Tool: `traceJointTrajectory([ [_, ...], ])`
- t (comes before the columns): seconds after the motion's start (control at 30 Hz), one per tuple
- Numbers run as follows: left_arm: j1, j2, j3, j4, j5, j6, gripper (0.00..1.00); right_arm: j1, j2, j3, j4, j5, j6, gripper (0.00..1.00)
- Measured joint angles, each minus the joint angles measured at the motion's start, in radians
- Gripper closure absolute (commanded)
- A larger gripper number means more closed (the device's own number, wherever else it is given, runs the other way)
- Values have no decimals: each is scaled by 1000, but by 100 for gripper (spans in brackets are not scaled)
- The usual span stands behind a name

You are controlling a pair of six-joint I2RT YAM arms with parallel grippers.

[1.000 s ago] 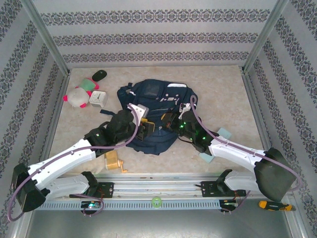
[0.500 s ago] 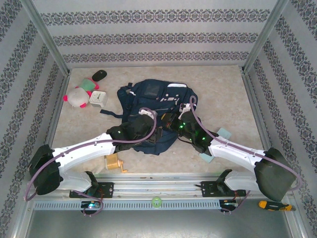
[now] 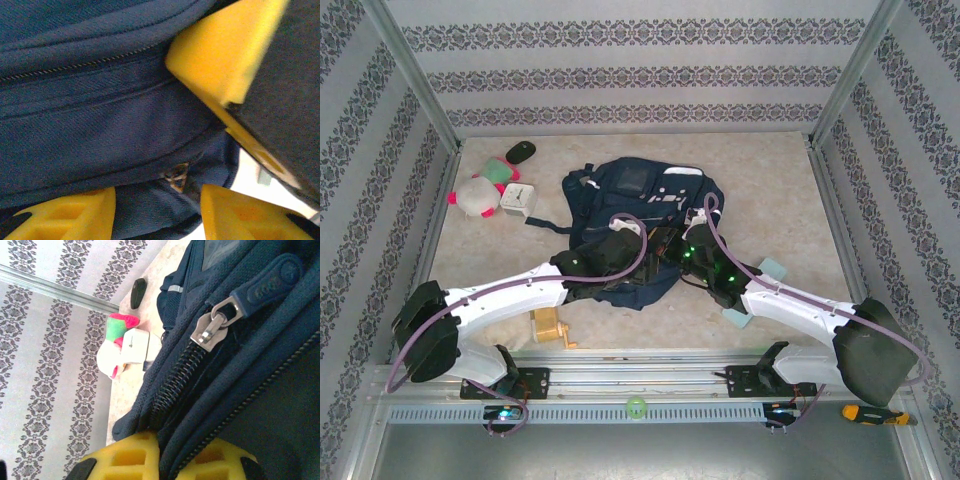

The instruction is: Pack books, pencil case, and school supplies into a backpack

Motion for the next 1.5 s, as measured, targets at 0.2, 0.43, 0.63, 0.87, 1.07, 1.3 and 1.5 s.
traceJointTrajectory([
  [0.2,-7,-22,-14,15,17,-25,35,0,0,0,6,6,18,100],
  [0.43,-13,-51,-35,35,-5,-56,49,0,4,8,6,5,23,100],
  [0.63,-13,-7,-35,53,-34,-68,70,5,4,9,-1,5,23,100],
  [0.87,-12,-4,-41,53,-52,-54,99,3,4,9,-8,-8,23,100],
  [1.07,3,-66,-84,47,-53,-12,100,-42,-1,11,-12,-84,22,100],
  [1.3,87,-170,-171,11,-43,93,100,-180,-51,17,-50,-285,16,100],
  [1.5,218,-224,-232,13,52,220,100,-353,-75,21,-91,-506,0,100],
])
